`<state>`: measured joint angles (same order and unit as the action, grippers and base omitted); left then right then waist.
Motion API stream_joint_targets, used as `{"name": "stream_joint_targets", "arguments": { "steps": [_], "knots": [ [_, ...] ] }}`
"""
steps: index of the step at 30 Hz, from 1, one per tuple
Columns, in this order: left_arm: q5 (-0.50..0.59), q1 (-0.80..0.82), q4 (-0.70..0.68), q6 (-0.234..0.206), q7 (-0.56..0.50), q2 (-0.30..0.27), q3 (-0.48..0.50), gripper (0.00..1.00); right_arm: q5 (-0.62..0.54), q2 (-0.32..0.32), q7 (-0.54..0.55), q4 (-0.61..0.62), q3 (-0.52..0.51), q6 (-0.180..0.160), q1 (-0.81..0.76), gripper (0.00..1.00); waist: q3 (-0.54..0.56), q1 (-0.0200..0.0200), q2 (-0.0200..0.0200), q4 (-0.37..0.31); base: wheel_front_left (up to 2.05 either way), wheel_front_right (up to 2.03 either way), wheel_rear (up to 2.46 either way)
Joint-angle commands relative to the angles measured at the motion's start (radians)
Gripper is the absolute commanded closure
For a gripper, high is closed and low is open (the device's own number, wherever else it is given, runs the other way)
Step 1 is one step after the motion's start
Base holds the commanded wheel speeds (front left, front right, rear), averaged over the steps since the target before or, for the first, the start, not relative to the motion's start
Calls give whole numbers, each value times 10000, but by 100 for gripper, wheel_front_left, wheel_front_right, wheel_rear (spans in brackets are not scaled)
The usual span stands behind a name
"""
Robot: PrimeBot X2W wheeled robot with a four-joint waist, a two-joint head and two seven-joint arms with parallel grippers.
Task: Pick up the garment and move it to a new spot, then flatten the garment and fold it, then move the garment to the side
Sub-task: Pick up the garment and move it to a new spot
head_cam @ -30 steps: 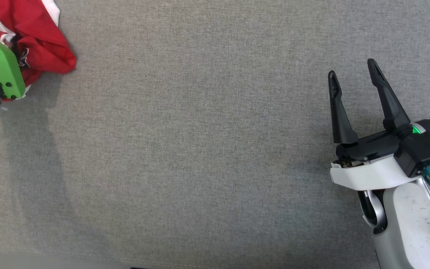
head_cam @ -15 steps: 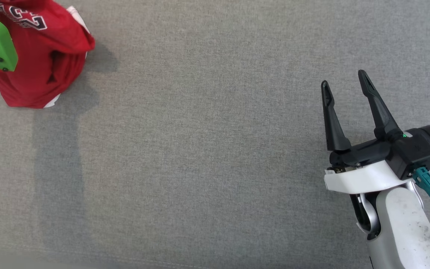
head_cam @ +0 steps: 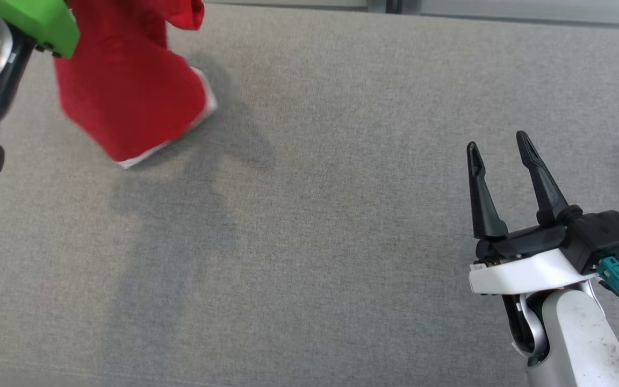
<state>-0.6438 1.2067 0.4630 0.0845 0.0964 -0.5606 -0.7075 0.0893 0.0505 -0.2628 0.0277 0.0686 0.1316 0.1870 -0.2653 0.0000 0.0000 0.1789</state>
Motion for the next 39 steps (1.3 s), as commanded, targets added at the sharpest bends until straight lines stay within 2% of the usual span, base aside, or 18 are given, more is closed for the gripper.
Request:
{"name": "stream_joint_targets", "arguments": {
  "steps": [1,9,13,16,21,25,30,31,32,33,39],
  "knots": [
    [-2,-239,-468,-204,-157,-135,2,100,119,7,-26,-24,-14,-19,-165,0,461,0,0,-187,0,0,0],
    [-140,-739,-3837,-1280,-1451,-461,-17,100,488,7,-26,19,-21,-19,-237,0,726,0,0,-734,0,0,0],
    [-122,-958,-5098,-1773,-1876,-230,-165,100,622,8,-26,11,34,-19,-194,0,662,0,0,-1155,0,0,0],
    [-8,-1044,-5489,-2028,-2026,90,-421,100,673,6,-26,26,121,-19,-39,0,501,0,0,-1552,0,0,0],
    [151,-998,-5163,-2295,-2008,875,-862,100,878,9,-26,64,273,-19,241,0,114,0,0,-2438,0,0,0],
    [126,-865,-3963,-2054,-1672,1548,-1185,100,1128,1,-26,13,344,-19,378,0,-234,0,0,-3156,0,0,0],
    [234,-534,-1495,-1630,-761,2265,-1324,100,1402,11,-26,36,505,-19,488,0,-582,0,0,-3951,0,0,0],
    [180,-513,-1111,-1523,-644,2382,-1344,56,1442,5,-26,38,509,-19,488,0,-624,0,0,-4050,0,0,0],
    [-46,-530,-680,-1338,-582,2569,-1329,6,1499,0,-26,35,513,-19,500,0,-669,0,0,-4162,0,0,0],
    [-74,-497,-382,-1217,-526,2637,-1344,0,1533,-3,-26,26,506,-19,503,0,-692,0,0,-4221,0,0,0],
    [13,-274,1010,-624,114,2775,-1491,0,1537,0,-26,-34,405,-19,380,0,-677,0,0,-4128,0,0,0]
  ]
}}
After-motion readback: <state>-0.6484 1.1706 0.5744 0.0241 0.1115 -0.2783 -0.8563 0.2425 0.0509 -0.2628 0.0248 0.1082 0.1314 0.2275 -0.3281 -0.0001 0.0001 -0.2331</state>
